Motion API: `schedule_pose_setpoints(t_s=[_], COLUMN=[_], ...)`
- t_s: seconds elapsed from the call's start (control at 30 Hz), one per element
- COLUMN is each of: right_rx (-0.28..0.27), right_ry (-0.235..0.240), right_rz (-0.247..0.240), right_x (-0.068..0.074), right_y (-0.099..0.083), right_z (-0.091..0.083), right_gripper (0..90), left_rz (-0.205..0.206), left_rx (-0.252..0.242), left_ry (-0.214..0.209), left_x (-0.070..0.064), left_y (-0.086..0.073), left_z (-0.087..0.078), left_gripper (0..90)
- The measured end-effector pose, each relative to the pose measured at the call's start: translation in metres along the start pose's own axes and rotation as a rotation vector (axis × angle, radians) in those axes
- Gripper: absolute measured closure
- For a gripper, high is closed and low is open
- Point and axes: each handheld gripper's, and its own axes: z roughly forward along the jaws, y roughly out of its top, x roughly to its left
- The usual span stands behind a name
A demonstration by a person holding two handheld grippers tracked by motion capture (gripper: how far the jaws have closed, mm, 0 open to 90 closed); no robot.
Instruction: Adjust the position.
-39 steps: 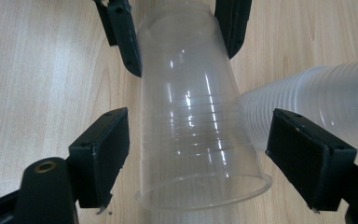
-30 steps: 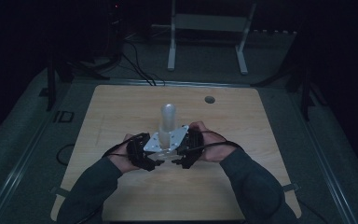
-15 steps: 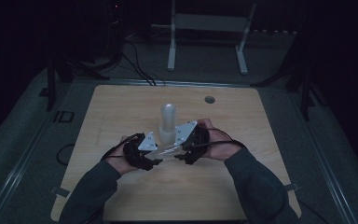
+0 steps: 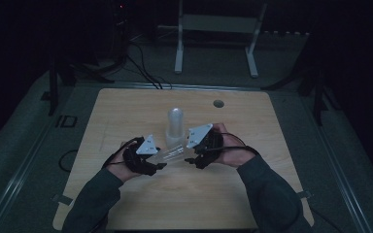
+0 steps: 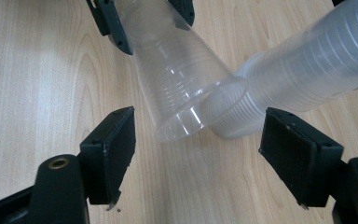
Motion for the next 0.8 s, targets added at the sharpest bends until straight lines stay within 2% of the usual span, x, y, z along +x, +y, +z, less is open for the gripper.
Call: schedule_pose_setpoints(t_s=[0.27,0.4,0.5,0.53,0.8], right_rx=[-0.023,-0.068,-0.073,-0.096,-0.140], right_ry=[-0.002,0.014,0.016,0.028,0.058], right_rz=[0.047,0.093,0.098,0.119,0.168], right_x=[-0.002,-0.005,-0.005,-0.004,-0.003], right_y=[-0.009,-0.015,-0.016,-0.019,-0.026], right_z=[-0.002,-0.003,-0.003,-0.001,0.007], right_gripper=[26.1,26.1,26.1,26.0,25.9], left_rz=[-0.018,-0.024,-0.024,-0.028,-0.048], left_rx=[-0.024,-0.037,-0.040,-0.046,-0.081], left_ry=[-0.005,-0.011,-0.012,-0.012,-0.014], left_x=[0.002,0.002,0.003,0.003,0.006], left_y=[-0.003,-0.004,-0.005,-0.005,-0.008], left_z=[-0.001,-0.001,-0.002,-0.002,-0.007], left_gripper=[40.9,40.9,40.9,40.9,40.9])
